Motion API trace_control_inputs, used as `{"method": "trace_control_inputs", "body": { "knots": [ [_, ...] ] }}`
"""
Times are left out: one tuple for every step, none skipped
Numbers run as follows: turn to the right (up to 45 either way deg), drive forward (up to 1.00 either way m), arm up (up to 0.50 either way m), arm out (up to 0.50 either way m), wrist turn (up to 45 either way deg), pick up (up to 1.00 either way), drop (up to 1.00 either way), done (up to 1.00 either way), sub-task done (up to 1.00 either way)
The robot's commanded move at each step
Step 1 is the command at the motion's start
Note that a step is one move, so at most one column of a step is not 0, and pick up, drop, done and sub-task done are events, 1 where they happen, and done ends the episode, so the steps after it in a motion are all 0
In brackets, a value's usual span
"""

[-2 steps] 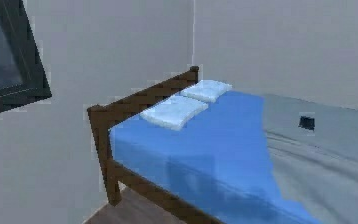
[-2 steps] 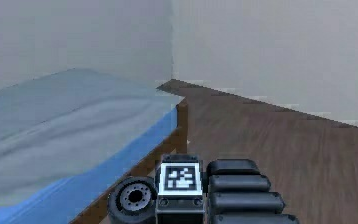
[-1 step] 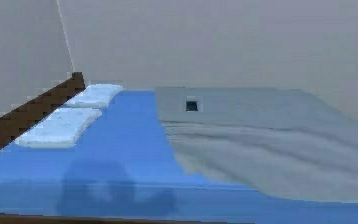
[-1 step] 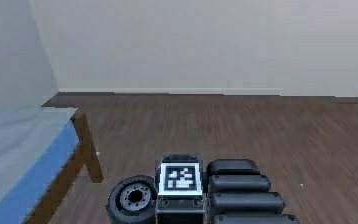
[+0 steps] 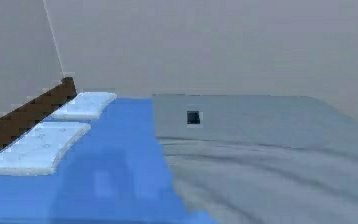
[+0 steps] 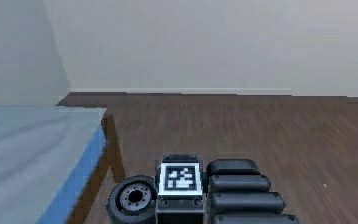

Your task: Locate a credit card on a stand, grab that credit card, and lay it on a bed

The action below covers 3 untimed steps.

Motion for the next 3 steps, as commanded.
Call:
{"method": "trace_control_inputs", "body": {
  "knots": [
    [-45.0,0.00,0.00,0.00,0.0,0.00,0.00,0.00,0.00],
    [-36.0,0.00,0.00,0.00,0.0,0.00,0.00,0.00,0.00],
    [0.0,0.00,0.00,0.48,0.0,0.00,0.00,0.00,0.00]
  ]
}}
